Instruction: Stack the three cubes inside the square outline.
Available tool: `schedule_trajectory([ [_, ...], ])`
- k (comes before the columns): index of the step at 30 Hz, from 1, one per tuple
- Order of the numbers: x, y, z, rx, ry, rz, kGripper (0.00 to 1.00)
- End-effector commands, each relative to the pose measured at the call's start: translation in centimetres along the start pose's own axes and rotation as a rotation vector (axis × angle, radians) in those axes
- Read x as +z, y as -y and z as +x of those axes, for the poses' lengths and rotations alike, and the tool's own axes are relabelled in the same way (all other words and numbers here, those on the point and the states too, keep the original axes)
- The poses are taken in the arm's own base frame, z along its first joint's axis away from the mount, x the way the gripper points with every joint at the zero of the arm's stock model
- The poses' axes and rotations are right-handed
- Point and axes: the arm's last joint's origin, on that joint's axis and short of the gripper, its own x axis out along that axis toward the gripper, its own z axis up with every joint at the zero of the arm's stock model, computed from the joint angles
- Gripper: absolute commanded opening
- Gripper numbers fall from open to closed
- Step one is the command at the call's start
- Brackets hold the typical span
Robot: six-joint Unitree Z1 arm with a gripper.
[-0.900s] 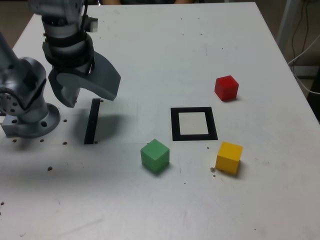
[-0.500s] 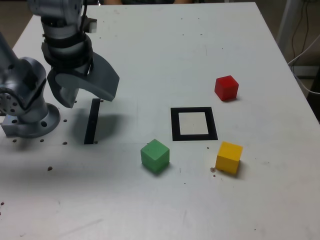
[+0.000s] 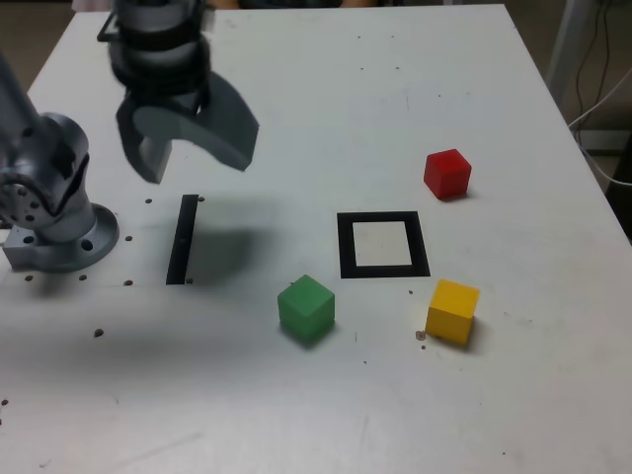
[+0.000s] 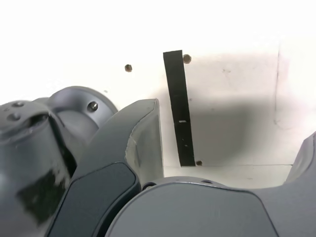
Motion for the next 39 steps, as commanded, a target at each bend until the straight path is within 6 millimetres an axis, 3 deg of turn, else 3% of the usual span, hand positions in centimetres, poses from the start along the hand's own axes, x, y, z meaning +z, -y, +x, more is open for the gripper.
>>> schedule_trajectory([
  [1,1.4,-0.4,-0.6,-0.011,-0.018,-0.002,1.0],
  [12,9.1,-2.3,-5.1,-0.035,0.078,-0.019,0.99],
  [17,12.5,-3.1,-6.0,-0.059,0.098,-0.038,0.99],
  [30,20.9,-6.4,-4.5,-0.145,0.094,-0.19,0.99],
  [39,23.3,-7.4,-2.6,-0.098,0.047,-0.34,0.99],
])
